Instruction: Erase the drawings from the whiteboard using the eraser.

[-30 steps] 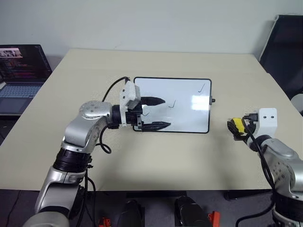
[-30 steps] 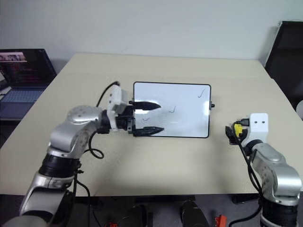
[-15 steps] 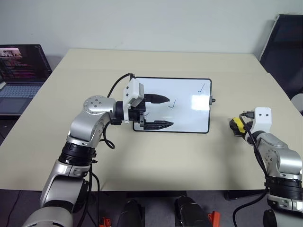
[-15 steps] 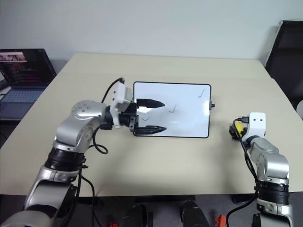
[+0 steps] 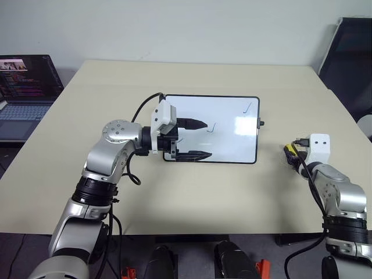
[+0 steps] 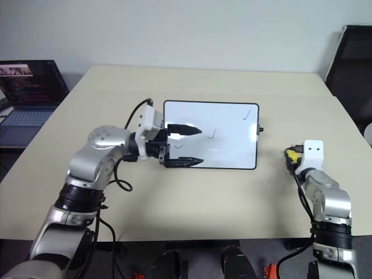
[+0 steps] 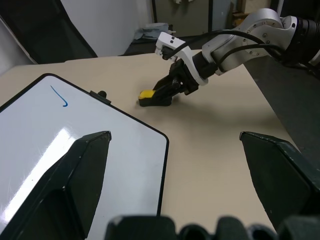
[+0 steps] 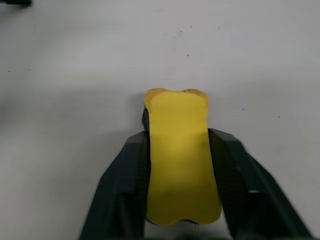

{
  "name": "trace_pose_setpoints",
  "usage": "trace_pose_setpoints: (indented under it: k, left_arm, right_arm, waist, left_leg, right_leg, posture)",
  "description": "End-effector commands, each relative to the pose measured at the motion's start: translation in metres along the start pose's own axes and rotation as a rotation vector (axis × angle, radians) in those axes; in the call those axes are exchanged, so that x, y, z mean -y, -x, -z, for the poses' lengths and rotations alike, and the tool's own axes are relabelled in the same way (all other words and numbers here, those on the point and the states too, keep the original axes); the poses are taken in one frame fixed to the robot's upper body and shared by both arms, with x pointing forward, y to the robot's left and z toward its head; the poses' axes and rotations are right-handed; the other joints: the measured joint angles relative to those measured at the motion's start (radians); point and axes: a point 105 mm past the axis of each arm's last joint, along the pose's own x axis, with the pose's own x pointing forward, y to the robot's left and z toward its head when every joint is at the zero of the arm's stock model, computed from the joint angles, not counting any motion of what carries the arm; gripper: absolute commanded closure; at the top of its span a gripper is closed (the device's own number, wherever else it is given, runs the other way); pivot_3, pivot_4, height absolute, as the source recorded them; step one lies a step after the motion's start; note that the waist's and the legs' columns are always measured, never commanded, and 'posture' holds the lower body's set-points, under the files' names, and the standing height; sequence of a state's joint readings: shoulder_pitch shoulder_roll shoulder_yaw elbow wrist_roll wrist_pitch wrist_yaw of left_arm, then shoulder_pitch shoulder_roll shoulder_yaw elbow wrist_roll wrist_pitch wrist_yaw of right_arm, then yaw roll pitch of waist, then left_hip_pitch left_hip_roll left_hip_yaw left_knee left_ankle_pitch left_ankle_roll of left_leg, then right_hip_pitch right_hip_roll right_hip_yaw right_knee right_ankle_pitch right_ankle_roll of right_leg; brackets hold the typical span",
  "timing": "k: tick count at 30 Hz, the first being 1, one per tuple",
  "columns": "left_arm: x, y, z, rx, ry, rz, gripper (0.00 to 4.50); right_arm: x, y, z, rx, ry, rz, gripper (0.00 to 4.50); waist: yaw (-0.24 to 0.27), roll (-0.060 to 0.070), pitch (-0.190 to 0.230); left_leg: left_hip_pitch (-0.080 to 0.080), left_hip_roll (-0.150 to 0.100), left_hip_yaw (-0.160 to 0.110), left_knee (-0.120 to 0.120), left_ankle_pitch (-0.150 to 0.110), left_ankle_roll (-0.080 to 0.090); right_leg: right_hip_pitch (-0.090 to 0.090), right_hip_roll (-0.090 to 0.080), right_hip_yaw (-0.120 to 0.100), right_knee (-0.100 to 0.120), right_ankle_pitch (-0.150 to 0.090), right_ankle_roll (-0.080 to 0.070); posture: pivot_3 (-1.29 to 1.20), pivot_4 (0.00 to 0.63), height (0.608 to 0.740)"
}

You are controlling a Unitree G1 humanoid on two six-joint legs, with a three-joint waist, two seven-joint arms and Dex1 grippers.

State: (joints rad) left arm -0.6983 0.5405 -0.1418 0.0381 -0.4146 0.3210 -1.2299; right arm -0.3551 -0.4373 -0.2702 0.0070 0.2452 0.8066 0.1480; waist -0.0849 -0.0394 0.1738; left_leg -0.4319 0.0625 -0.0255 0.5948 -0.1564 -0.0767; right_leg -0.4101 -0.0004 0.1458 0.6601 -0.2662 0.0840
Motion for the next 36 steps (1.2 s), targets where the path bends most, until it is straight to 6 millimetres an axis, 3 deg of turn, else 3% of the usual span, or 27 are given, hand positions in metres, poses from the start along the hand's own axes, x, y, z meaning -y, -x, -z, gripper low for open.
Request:
trace_pose_setpoints:
  k: [1,7,15,21,28,36]
  left_arm:
    - [0.002,-0.002,-0.008,0.020,-0.039,0.003,0.00]
    - [0.002,-0.001,-0.010,0.025,-0.027,-0.022,0.00]
    - [0.001,0.003,-0.010,-0.014,-0.029,-0.121,0.00]
    - [-0.008,0.004,-0.019,-0.005,-0.015,-0.209,0.00]
    - [-0.021,0.008,-0.027,0.000,-0.023,-0.263,0.00]
    - [-0.020,0.010,-0.025,0.002,-0.019,-0.252,0.00]
  right_arm:
    - [-0.001,0.002,-0.014,0.048,0.012,0.001,3.45]
    - [-0.007,0.012,-0.021,0.080,0.043,-0.032,3.45]
    - [-0.067,0.060,-0.028,0.139,0.184,-0.263,3.45]
    - [-0.107,0.081,-0.061,0.257,0.199,-0.390,3.45]
    - [-0.120,0.058,-0.112,0.391,0.238,-0.319,3.45]
    - [-0.113,0.022,-0.137,0.447,0.331,-0.209,3.45]
  waist:
    - [0.000,0.000,0.000]
    - [0.000,0.000,0.000]
    - [0.000,0.001,0.000]
    - [-0.001,0.001,0.000]
    - [-0.001,0.000,0.001]
    - [0.002,0.001,0.001]
  left_leg:
    - [0.000,0.000,0.000,0.000,0.000,0.000]
    - [0.000,0.000,0.000,0.000,0.000,0.000]
    - [0.000,0.000,-0.001,0.000,0.000,0.000]
    - [0.000,0.000,0.000,0.004,0.000,0.000]
    - [0.000,0.000,0.000,0.005,0.000,0.000]
    - [-0.001,0.000,0.000,0.001,0.000,0.000]
  right_leg:
    - [0.000,0.000,0.000,0.000,0.000,0.000]
    - [0.000,0.000,0.000,0.000,0.000,0.000]
    - [0.000,0.000,0.000,0.001,0.000,0.000]
    - [0.000,0.000,0.001,0.003,-0.003,-0.005]
    - [0.000,0.000,0.000,0.002,-0.003,-0.005]
    - [-0.002,0.000,0.000,0.001,0.000,0.000]
  posture:
    - [0.00,0.150,0.740]
    - [0.00,0.150,0.740]
    - [0.00,0.150,0.740]
    - [0.00,0.150,0.740]
    - [0.00,0.150,0.740]
    - [0.00,0.150,0.740]
